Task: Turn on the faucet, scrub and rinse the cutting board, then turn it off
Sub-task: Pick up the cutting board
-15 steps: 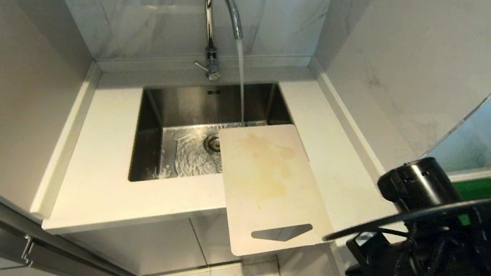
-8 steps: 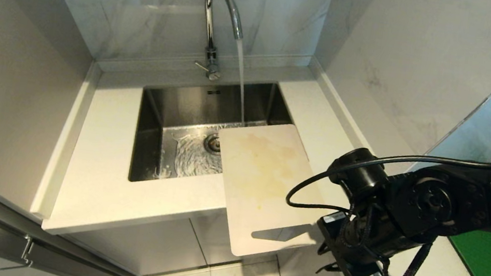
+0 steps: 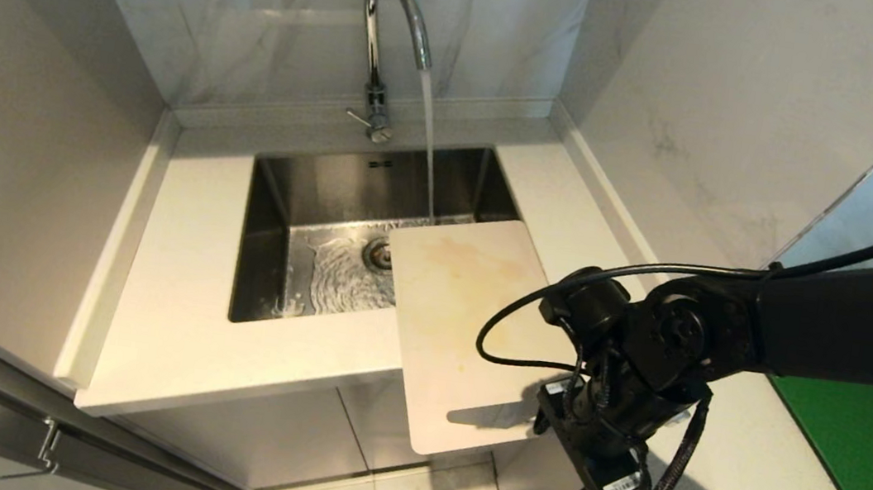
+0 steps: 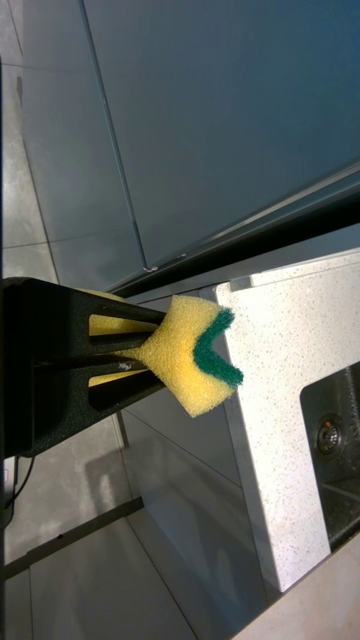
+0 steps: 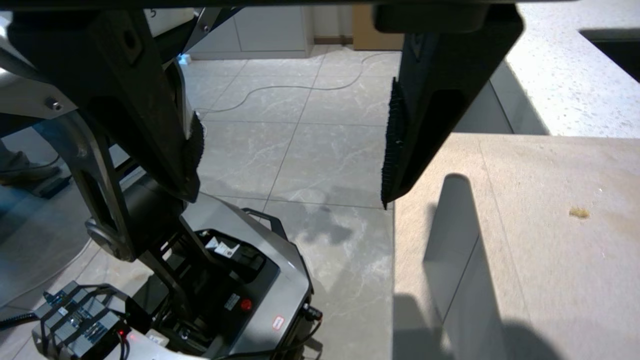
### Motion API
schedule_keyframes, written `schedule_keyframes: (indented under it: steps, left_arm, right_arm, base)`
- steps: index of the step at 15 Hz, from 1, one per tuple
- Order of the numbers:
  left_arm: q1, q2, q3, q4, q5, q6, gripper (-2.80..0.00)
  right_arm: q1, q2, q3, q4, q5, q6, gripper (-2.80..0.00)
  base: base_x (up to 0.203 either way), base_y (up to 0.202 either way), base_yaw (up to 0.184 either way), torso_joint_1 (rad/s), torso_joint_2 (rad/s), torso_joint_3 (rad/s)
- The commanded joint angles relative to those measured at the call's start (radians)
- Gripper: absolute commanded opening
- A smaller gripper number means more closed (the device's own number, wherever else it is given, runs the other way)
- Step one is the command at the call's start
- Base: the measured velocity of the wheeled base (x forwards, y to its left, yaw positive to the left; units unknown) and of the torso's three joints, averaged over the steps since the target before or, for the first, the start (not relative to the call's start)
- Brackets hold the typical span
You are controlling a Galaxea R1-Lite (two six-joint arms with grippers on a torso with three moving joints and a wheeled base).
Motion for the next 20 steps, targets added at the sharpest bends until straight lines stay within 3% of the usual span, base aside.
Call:
schedule_keyframes:
  steps: [1, 20]
  left_arm:
    - [0.001, -0.003, 0.001, 0.0, 0.0, 0.0, -2.8]
    - [-0.001, -0.003, 0.002, 0.0, 0.0, 0.0, -2.8]
  right_arm:
    - [0.018, 0.071, -0.062, 0.023, 0.0, 0.01, 0.0]
    - [0.018, 0.226, -0.192, 0.06, -0.023, 0.011, 0.0]
  base:
    - [0.0, 0.0, 0.0, 0.0, 0.0, 0.0]
    - [0.0, 0.0, 0.0, 0.0, 0.0, 0.0]
